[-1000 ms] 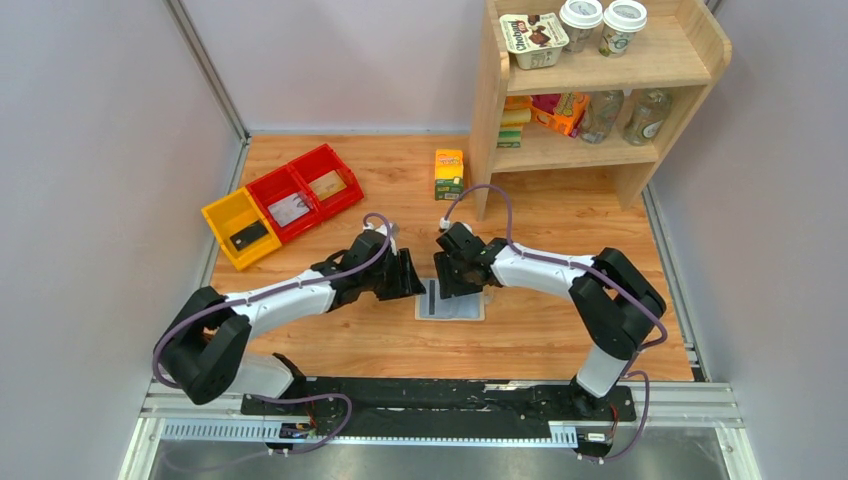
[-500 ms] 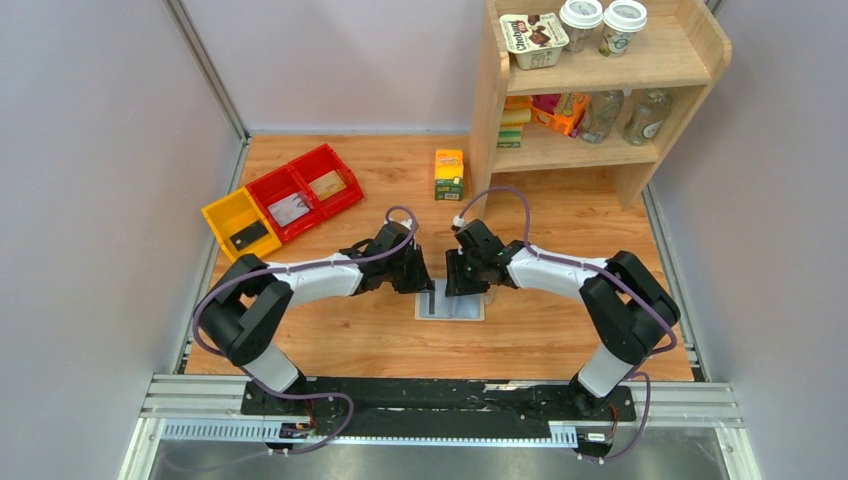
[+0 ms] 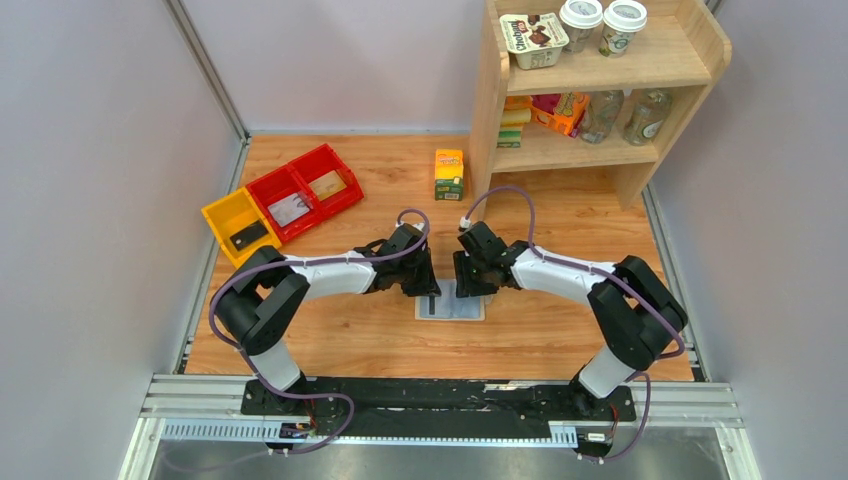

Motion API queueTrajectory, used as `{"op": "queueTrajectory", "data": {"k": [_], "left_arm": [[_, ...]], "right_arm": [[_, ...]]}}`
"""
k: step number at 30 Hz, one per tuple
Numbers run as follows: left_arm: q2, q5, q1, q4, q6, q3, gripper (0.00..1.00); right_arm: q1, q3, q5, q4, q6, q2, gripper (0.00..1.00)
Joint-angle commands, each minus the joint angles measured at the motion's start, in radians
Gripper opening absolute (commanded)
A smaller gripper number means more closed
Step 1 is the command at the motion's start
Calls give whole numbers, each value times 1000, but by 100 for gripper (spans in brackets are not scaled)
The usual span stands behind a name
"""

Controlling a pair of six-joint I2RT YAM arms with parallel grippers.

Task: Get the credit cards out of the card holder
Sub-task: Remove the credit card from the card holder.

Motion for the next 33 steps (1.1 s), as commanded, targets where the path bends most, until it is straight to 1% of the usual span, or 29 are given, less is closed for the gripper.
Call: {"op": "queueTrajectory", "data": {"k": [1,4,8,12,15,17,19,22,28,33], "left_arm": [[9,-66,-6,-100,8,-39,9],[8,-66,-8,-98,11,-42,9],[8,-64,-9,-94,16,-38,9],[-8,-73,-14,-100,28,-26,9],[-29,-76,-15,-92,28,-30,9],[-47,-78,-15,-68,22,-42,9],[-74,-81,-15,-62,22,-53,9],[-127,-110,-15,-69,39,-61,10],[-207,-185,-15,-104,62,-72,11],[-206,-227,-15,-138,74,-70,11]], "right_arm": [[-7,-8,209,-192,-26,-23,44],[-7,-26,288,-226,0,-82,48],[-7,-23,348,-263,17,-161,51],[-7,-31,328,-223,4,-275,59],[-7,-59,226,-131,-21,-361,64],[-7,-82,124,-53,-27,-399,65],[-7,-99,51,15,-18,-401,62],[-9,-117,-64,101,11,-360,57],[-22,-198,-236,344,97,-248,55],[-26,-214,-295,444,128,-174,53]]}}
